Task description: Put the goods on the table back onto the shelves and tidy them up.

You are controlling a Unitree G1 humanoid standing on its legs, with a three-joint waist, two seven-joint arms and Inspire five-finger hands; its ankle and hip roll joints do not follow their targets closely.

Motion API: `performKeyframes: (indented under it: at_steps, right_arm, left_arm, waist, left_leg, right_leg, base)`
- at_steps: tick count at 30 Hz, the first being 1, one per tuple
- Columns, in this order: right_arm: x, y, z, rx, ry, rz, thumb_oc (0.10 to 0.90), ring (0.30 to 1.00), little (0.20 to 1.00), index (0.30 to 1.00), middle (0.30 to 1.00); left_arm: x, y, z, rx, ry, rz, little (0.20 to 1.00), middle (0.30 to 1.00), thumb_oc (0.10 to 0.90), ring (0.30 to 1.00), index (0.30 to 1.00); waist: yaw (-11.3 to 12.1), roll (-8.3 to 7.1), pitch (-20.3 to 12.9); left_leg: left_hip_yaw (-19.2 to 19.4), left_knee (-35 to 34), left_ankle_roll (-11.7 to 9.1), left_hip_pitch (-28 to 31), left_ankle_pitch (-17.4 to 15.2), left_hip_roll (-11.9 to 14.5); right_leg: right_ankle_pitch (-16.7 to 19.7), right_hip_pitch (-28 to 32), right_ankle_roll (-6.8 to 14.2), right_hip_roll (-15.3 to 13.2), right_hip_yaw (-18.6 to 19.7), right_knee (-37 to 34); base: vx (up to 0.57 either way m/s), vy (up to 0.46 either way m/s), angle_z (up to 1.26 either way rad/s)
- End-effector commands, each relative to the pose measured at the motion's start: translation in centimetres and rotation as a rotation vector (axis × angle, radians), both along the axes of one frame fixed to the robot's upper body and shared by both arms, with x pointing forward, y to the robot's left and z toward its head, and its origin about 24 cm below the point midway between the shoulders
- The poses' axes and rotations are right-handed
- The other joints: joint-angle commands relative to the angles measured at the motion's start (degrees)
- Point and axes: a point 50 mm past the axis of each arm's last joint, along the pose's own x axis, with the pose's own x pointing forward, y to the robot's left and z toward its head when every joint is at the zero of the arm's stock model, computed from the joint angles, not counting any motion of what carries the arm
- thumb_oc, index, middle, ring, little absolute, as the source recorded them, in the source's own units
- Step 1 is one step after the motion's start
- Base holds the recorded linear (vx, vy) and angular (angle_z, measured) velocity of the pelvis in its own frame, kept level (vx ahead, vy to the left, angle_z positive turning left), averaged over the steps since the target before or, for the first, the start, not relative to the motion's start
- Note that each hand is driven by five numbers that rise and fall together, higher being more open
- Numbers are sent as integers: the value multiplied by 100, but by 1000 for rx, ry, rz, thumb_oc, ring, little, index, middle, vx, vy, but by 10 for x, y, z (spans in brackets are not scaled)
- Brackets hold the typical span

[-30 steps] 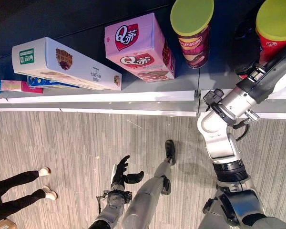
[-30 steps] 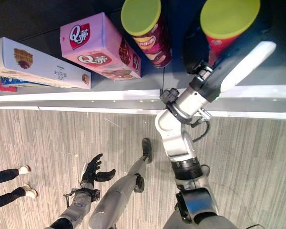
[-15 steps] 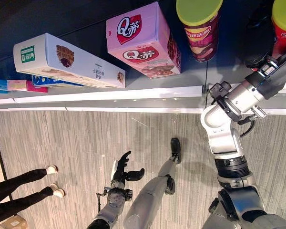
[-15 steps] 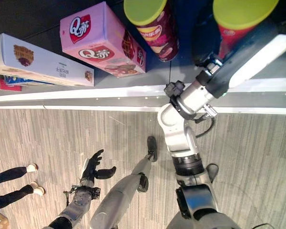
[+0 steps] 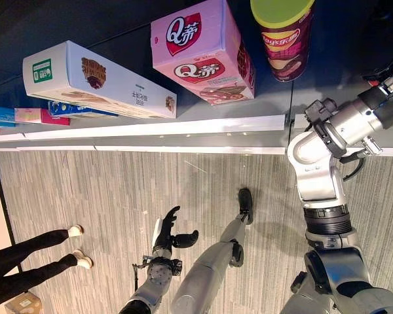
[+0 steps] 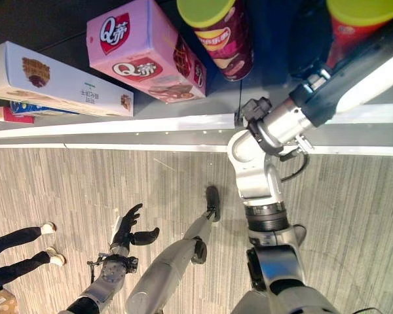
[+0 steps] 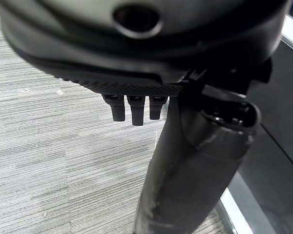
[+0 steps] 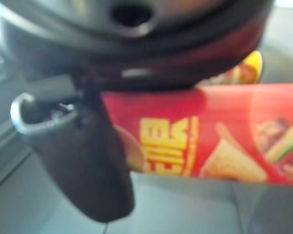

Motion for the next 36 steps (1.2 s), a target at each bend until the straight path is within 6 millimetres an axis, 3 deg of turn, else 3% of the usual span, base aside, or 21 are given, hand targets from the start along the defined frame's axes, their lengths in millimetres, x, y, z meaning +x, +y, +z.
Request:
performKeyframes:
  at_steps: [1, 7, 23, 32, 36]
  right_arm:
    - [-10, -1, 2, -72, -67, -14, 800, 900, 900, 900, 900]
    - [-12, 1, -14, -56, -23, 12, 800, 900, 900, 900, 900]
    - [-22, 4, -19, -10, -46, 53, 800, 900, 900, 900, 900]
    - [-32, 6, -31, -4, -35, 106, 800, 900, 900, 900, 900]
    - [-35, 11, -44, 16, -11, 181, 800, 900, 900, 900, 900]
  left_arm:
    - [-6, 25, -3, 103, -5, 46, 900, 900, 800, 900, 900]
    - [-10, 29, -9, 102, 33, 84, 900, 900, 800, 900, 900]
    - [-17, 33, -19, 123, 98, 119, 900, 900, 800, 900, 900]
    - [-24, 35, -28, 132, 164, 148, 900, 900, 800, 900, 900]
    - [-37, 38, -39, 129, 238, 176, 900, 900, 800, 900, 900]
  waist:
    - [36, -138, -295]
    - [-124, -341, -280]
    - [-288, -621, -257]
    - [-427, -868, -346]
    - [-498, -1022, -452]
  left_leg:
    - [7, 991, -586, -443, -1343, 496]
    - [-4, 1035, -620, -370, -1351, 589]
    - [-48, 951, -722, -185, -1244, 770]
    - [-53, 970, -769, 15, -1256, 913]
    - [-22, 912, -803, 297, -1257, 1025]
  right_leg:
    - [718, -211, -12, -422, -84, -277]
    - [690, -178, -52, -313, -55, -238]
    - [686, -79, -102, -142, -79, -238]
    - [651, 136, -146, -46, -133, -244]
    - [568, 358, -212, 81, -102, -261]
  base:
    - [-23, -36, 1]
    - [-10, -11, 0]
    - [-24, -12, -1]
    - [-6, -8, -1]
    - [-6, -29, -1]
